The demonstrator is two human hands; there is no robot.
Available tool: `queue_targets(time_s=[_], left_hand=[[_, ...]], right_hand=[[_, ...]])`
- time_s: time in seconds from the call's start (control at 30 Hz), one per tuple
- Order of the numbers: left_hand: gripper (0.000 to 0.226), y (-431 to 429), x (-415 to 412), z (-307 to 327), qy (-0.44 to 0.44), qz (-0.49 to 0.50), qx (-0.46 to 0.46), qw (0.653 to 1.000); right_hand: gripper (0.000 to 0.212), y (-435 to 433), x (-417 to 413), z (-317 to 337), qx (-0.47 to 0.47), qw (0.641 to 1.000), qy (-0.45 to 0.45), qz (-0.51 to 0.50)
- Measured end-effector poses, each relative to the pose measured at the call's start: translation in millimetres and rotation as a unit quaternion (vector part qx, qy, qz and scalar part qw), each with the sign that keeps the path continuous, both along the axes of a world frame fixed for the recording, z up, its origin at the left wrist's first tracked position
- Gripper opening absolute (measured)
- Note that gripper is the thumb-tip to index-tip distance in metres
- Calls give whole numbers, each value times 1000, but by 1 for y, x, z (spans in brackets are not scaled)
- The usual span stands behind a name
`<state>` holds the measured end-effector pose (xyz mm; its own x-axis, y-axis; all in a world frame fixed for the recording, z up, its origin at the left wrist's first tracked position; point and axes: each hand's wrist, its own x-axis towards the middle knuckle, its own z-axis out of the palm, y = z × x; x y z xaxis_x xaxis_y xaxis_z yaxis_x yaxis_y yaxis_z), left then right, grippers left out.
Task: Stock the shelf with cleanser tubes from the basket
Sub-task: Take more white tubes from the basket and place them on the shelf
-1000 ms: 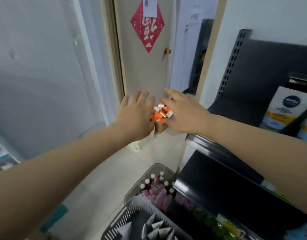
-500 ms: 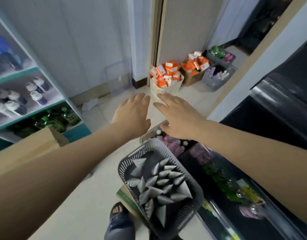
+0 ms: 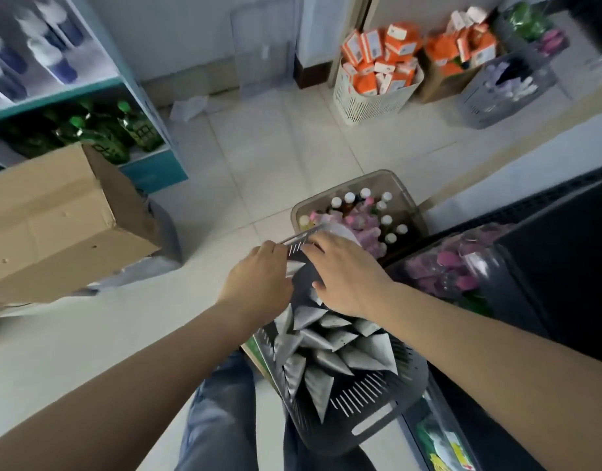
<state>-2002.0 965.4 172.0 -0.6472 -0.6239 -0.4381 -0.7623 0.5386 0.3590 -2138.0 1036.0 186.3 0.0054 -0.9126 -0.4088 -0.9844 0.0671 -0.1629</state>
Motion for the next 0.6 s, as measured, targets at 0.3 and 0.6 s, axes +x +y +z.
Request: queue_targets(time_s=[0.3, 0.6], left_hand=[[30, 2, 0, -98, -83, -4, 56, 995], [26, -1, -12, -148, -165, -87, 11, 982]], right_hand=[[37, -14, 1, -117, 48, 997, -48, -30], [19, -32, -16, -184, 35, 993, -77, -77]])
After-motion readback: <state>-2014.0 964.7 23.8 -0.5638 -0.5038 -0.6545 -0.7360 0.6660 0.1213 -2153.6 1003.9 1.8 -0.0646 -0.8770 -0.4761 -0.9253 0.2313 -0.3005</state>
